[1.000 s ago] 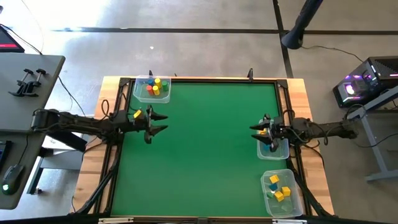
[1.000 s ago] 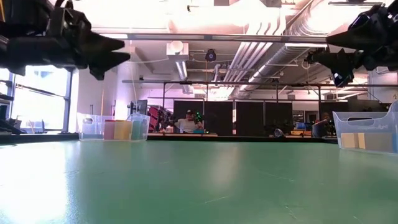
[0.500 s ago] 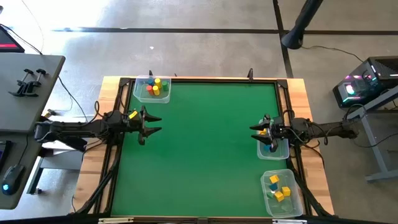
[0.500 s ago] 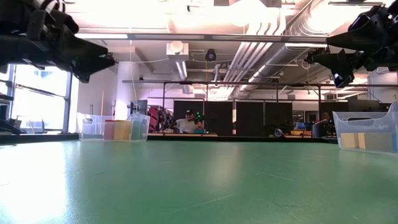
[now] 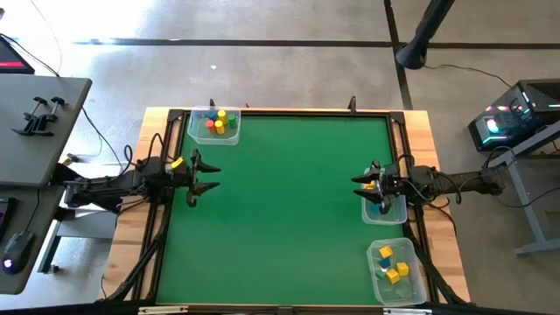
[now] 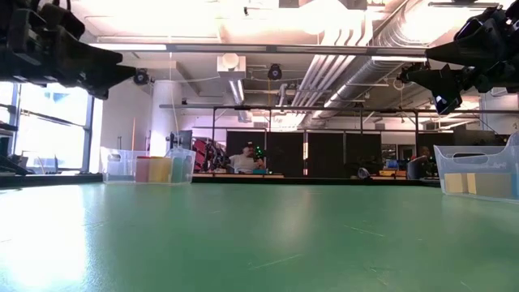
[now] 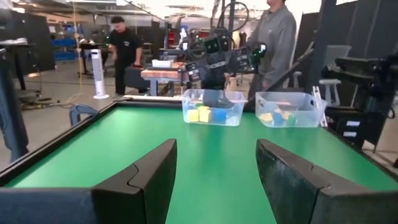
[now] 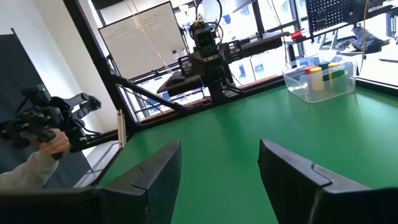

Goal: Sort blocks by size
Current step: Return to Home Position

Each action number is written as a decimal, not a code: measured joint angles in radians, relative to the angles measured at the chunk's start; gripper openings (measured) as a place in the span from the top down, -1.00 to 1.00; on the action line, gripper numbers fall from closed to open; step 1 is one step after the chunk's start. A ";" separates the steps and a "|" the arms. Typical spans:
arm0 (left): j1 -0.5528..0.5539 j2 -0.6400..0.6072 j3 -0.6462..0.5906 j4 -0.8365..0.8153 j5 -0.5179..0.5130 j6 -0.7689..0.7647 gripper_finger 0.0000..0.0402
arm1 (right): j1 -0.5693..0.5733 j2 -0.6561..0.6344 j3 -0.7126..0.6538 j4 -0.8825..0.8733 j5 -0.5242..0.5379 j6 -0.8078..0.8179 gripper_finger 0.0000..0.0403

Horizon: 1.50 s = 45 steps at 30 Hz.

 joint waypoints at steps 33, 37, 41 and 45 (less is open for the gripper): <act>-0.001 0.010 0.000 -0.010 -0.031 0.050 -0.03 | 0.000 0.000 0.000 0.000 -0.002 0.000 -0.01; -0.001 0.010 0.000 -0.010 -0.031 0.050 -0.03 | 0.000 0.000 0.000 0.000 -0.002 0.000 -0.01; -0.001 0.010 0.000 -0.009 -0.031 0.050 -0.03 | 0.000 0.000 0.000 0.000 -0.002 0.000 -0.01; -0.001 0.010 0.000 -0.009 -0.031 0.050 -0.03 | 0.000 0.000 0.000 0.000 -0.002 0.000 -0.01</act>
